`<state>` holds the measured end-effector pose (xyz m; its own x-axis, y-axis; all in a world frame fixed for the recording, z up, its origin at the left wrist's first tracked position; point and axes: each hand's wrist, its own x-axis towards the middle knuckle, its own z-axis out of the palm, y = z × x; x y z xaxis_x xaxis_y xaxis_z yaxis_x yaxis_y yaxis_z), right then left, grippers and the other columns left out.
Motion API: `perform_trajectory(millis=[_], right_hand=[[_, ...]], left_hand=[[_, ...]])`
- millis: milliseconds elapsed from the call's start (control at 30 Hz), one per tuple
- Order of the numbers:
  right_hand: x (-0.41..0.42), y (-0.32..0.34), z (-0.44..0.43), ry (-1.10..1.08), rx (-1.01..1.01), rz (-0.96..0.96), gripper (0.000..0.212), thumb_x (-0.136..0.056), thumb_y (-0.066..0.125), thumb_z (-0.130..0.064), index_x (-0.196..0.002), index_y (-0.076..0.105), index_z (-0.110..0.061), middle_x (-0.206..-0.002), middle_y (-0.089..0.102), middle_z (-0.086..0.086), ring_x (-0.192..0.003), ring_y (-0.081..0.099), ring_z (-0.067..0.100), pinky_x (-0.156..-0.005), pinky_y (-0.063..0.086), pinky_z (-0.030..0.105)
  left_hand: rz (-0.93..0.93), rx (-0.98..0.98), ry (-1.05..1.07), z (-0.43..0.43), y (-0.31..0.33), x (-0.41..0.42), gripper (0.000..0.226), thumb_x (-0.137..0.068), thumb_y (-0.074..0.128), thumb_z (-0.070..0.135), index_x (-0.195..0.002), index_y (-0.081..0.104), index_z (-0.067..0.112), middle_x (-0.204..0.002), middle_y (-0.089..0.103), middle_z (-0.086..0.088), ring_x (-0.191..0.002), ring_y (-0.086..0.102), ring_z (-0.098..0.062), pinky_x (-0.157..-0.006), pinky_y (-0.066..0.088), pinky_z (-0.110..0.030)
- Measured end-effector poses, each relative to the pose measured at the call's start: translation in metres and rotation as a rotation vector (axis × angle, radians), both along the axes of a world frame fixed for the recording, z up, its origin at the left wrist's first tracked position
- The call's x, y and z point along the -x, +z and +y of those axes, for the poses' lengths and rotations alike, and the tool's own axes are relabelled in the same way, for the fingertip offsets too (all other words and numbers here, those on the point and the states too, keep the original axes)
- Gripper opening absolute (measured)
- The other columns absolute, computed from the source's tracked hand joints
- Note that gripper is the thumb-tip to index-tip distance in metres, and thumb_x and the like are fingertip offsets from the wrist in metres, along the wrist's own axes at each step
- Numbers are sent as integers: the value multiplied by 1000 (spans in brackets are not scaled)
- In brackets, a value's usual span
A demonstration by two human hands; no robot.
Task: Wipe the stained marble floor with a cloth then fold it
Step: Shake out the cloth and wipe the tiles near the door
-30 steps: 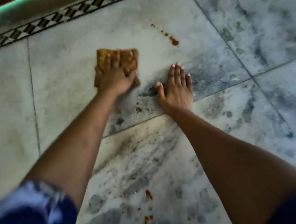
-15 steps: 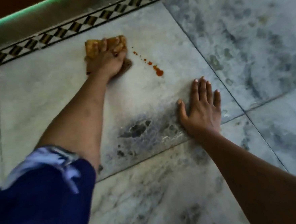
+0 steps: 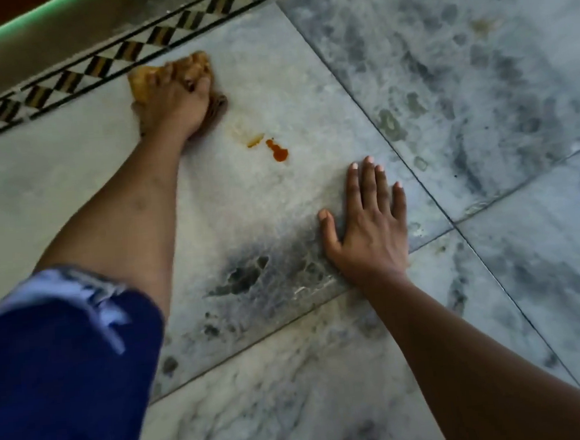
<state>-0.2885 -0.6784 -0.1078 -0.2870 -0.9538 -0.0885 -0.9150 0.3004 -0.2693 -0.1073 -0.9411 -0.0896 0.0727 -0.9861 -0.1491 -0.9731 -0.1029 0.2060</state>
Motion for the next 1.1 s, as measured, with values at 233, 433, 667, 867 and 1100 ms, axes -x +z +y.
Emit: perform_trajectory(millis=[233,433,667,867,1100], right_hand=[[0,1,0,0,19,-12,76,-92,25,-52,-150,1,-11,-159,-4,11,-146,-5,22,-118,-6,42],[0,-2,0,-2,30,-10,76,-92,23,-54,-150,0,-11,-159,-5,10,-146,-6,22,-118,-6,42],[-1,-2,1,-5,39,-13,75,-92,21,-53,-150,-2,-11,-159,-6,10,-146,-9,20,-117,-9,40],[0,-1,1,-6,27,-24,75,-92,21,-53,-150,-3,-11,-158,-7,10,-146,-10,21,-118,-9,41],[0,-2,0,-6,21,-17,76,-92,21,-53,-150,-4,-12,-158,-9,10,-146,-11,21,-117,-10,42]], left_hand=[[-32,82,-501,81,-9,21,54,-93,28,53,-145,16,45,-158,10,12,-145,6,-11,-114,3,-48],[29,30,-109,33,-2,-36,55,-95,32,52,-146,24,35,-157,19,5,-144,16,-19,-116,12,-42],[304,-67,-45,22,7,45,57,-89,38,54,-141,40,28,-150,35,-8,-136,32,-32,-113,23,-39],[165,-87,-468,94,0,-18,50,-95,33,50,-143,22,44,-157,10,14,-144,3,-6,-115,0,-41],[151,-58,-253,65,-3,72,58,-93,30,53,-147,23,33,-159,7,5,-145,4,-14,-115,0,-43]])
